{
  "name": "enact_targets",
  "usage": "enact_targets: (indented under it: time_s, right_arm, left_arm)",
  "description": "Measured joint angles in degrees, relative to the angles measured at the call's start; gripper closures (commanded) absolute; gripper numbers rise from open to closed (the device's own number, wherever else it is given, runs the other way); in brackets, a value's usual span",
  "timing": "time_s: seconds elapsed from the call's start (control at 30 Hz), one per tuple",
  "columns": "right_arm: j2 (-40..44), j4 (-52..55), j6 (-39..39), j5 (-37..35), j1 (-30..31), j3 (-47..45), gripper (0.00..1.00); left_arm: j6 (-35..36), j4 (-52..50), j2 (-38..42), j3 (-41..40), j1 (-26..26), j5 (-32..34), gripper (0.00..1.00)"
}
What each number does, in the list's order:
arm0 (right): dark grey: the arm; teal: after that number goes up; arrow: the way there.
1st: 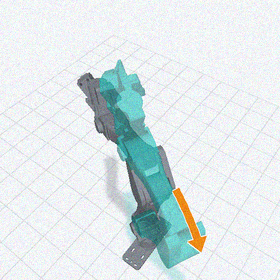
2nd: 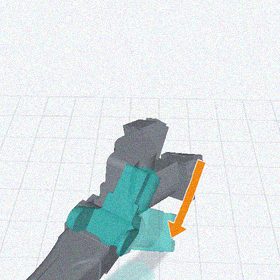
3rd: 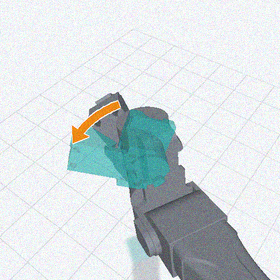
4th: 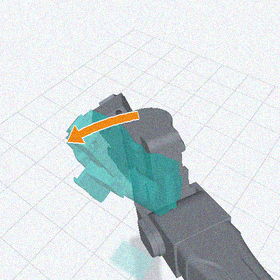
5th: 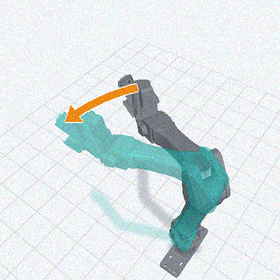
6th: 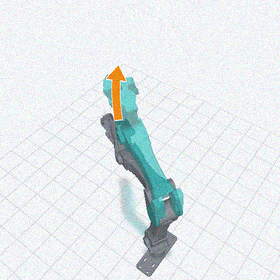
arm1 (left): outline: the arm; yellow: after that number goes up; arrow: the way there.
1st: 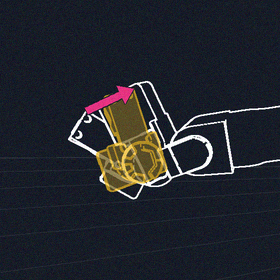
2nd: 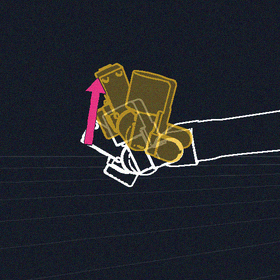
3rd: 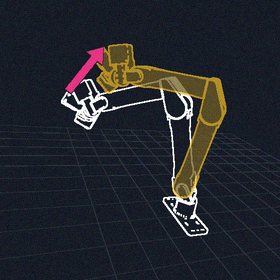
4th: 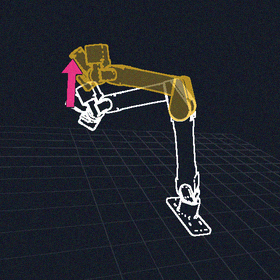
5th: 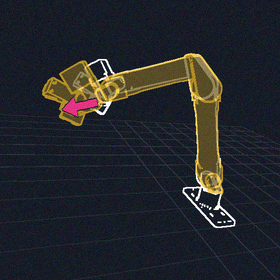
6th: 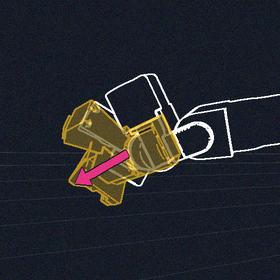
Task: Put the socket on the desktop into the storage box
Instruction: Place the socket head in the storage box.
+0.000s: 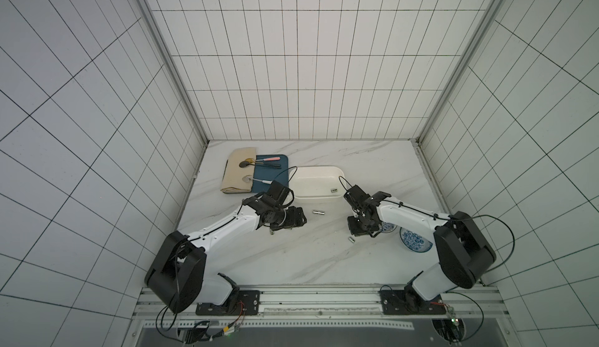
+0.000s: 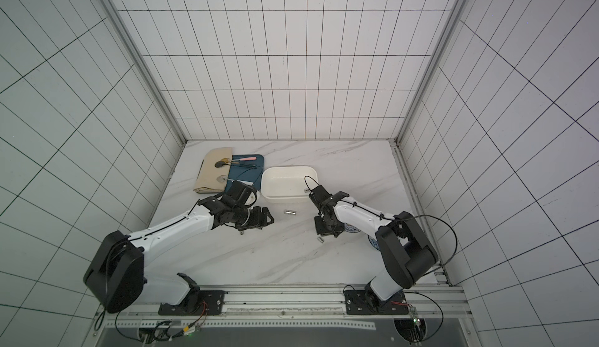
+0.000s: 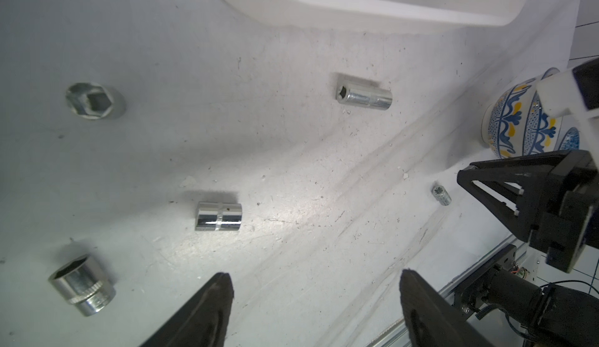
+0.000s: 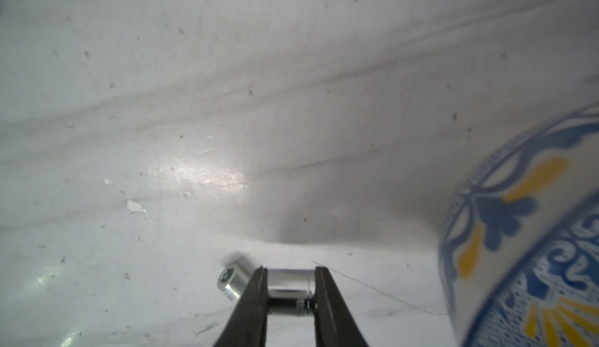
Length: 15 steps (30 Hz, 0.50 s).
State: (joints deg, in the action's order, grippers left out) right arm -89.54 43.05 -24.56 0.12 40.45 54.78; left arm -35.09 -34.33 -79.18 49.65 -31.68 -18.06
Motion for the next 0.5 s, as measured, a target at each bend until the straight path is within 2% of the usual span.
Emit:
enact_targets:
  time_s: [0.27, 0.5]
  right_arm:
    - [0.17, 2.82, 2.03, -0.68, -0.37, 11.19, 0.74]
    - [-3.85, 4.74, 3.87, -0.92, -0.85, 21.4, 0.74]
  left_arm:
    - [0.28, -1.49, 6.36, -0.07, 8.66, 0.13, 0.16]
    - [0.46, -2.84, 10.1, -0.31, 13.16, -0.52, 0.16]
